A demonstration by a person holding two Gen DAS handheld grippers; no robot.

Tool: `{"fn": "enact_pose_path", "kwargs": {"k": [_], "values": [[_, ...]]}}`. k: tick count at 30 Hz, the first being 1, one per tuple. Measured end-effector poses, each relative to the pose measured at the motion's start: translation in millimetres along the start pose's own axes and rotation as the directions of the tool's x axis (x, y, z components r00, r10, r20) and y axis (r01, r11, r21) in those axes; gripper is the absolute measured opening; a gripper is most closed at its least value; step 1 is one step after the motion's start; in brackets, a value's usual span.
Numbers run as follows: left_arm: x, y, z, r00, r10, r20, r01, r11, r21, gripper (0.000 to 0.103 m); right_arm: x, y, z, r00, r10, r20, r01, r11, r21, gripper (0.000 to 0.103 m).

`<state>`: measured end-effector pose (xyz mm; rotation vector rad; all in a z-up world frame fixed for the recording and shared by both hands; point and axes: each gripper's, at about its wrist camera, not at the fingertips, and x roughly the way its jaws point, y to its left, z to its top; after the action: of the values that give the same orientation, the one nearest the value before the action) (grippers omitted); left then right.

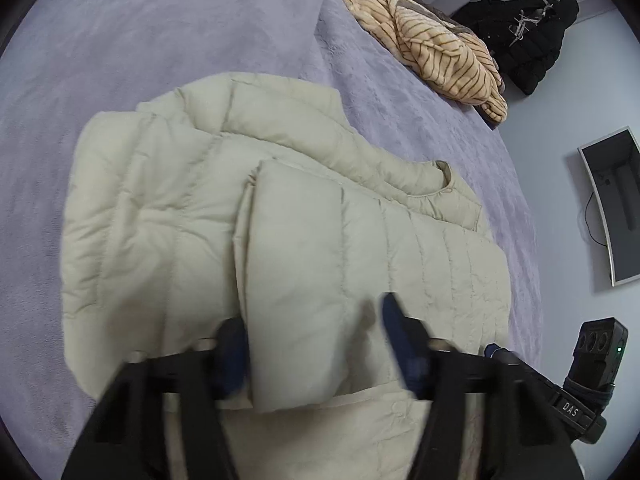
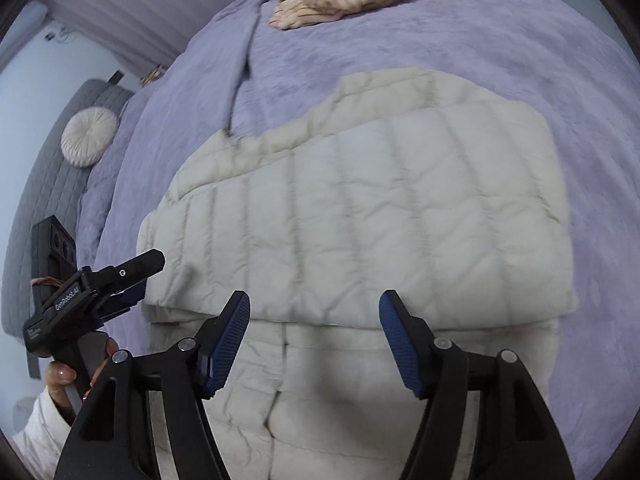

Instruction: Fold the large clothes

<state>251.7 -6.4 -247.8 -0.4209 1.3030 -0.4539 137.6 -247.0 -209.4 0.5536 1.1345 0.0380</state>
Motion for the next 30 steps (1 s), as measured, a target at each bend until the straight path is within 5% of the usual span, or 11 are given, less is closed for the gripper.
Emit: {"fn": "enact_pose_path", "kwargs": {"k": [1,9,14,18,20,21,22,25,30], "values": [[2.2,-3.1,1.2,1.0,-0.015,-0.007,0.015,1.0,-0.003,0.011,-4.5,-11.3,-0.9,1.0,-0.007,0.006,0.007,1.0,0.026,0.071],[-29.1,1.8,0.0,0.998,0.018,0.061,-0.02,0.999,0.034,0.01,-21.7,-47.3,-13.1,0.997,0.079,0.019,-0.081,0.986,0.148,0.071],[-27.4,14.0,3.5,0.998,0.02,0.051,-0.019,1.0,-0.012,0.01,-3.4,-71.8,-18.4,0.987,0.159,-0.011,-0.148,0.942,0.3,0.071],[-26.5,9.6,5.8,0.998,0.043,0.049,-0.044,0.999,0.018,0.01,-7.1,-105.8,-12.6,0.986,0.145,0.086,-0.168,0.887,0.43,0.07],[-18.1,9.5,5.2,0.997,0.074,0.033,-0.075,0.996,0.039,0.01,-13.7,-126.0,-11.7,0.976,0.155,0.152,-0.211,0.841,0.497,0.054],[-10.3,9.7,4.3,0.996,0.09,0.019,-0.091,0.994,0.053,0.01,-15.1,-135.3,-11.9,0.976,0.142,0.163,-0.208,0.825,0.526,0.019],[-2.5,11.4,2.9,0.994,0.112,0.006,-0.112,0.992,0.061,0.01,-14.8,-144.5,-13.3,0.979,0.124,0.163,-0.195,0.808,0.555,0.008],[15.0,16.9,-2.8,0.988,0.155,-0.001,-0.155,0.985,0.075,0.01,-4.5,-166.3,-20.8,0.984,0.101,0.148,-0.17,0.782,0.6,0.008],[0.7,10.3,-4.0,0.973,0.227,0.035,-0.229,0.969,0.089,0.011,-3.6,-174.7,-26.2,0.988,0.11,0.107,-0.152,0.802,0.578,0.01]]}}
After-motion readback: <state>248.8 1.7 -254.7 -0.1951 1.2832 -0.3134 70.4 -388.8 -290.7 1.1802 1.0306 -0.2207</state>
